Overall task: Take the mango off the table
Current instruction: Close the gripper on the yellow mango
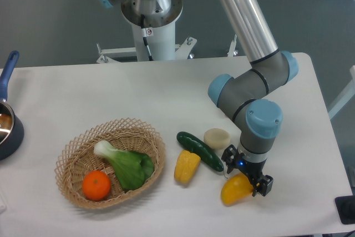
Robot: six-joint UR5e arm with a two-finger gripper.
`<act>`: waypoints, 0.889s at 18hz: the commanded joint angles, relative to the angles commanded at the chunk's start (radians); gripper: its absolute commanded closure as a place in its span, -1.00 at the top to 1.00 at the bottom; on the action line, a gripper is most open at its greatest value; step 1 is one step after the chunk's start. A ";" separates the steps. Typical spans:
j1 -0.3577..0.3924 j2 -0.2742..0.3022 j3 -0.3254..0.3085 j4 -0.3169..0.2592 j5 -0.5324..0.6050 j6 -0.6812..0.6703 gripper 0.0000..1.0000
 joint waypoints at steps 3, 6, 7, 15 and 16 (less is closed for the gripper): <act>0.000 -0.006 0.009 0.000 0.002 0.005 1.00; 0.000 -0.006 0.011 0.000 0.002 0.005 0.95; 0.000 -0.008 0.012 0.000 0.006 0.005 0.91; 0.000 -0.005 0.018 0.003 0.029 -0.003 0.25; 0.000 0.000 0.018 0.003 0.028 -0.008 0.15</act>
